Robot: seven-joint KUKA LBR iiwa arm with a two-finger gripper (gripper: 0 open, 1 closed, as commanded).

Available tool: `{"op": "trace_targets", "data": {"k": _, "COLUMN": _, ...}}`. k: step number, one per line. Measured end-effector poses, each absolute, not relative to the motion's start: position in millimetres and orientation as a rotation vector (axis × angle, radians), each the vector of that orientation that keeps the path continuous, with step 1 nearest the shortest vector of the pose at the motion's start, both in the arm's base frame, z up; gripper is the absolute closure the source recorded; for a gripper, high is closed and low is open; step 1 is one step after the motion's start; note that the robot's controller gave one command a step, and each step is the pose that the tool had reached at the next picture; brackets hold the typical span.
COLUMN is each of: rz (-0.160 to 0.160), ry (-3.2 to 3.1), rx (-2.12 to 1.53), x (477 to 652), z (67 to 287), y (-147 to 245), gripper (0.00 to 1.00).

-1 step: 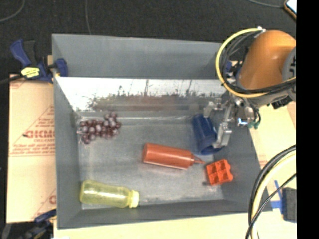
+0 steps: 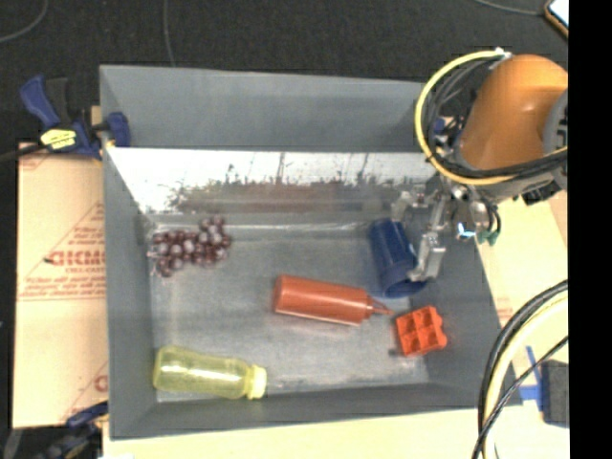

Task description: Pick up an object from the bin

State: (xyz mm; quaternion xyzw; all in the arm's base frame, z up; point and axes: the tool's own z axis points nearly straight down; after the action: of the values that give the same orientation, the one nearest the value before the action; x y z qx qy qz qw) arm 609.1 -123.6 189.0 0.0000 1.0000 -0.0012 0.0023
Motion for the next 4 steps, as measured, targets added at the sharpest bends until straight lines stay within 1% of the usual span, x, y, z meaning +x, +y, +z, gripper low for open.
{"op": "trace_targets", "data": {"k": 1, "rz": -0.003, "ry": 3.132, "rx": -0.225, "x": 576.5, "z": 70, "y": -43, "gripper": 0.0}}
{"op": "trace_targets", "data": {"k": 2, "rz": -0.011, "ry": 3.121, "rx": -0.14, "x": 588.7, "z": 138, "y": -41, "gripper": 0.0}}
{"op": "trace_targets", "data": {"k": 3, "rz": -0.003, "ry": 3.131, "rx": -0.268, "x": 581.2, "z": 101, "y": -35, "gripper": 0.0}}
{"op": "trace_targets", "data": {"k": 4, "rz": -0.011, "ry": 3.115, "rx": -0.234, "x": 603.8, "z": 71, "y": -1, "gripper": 0.0}}
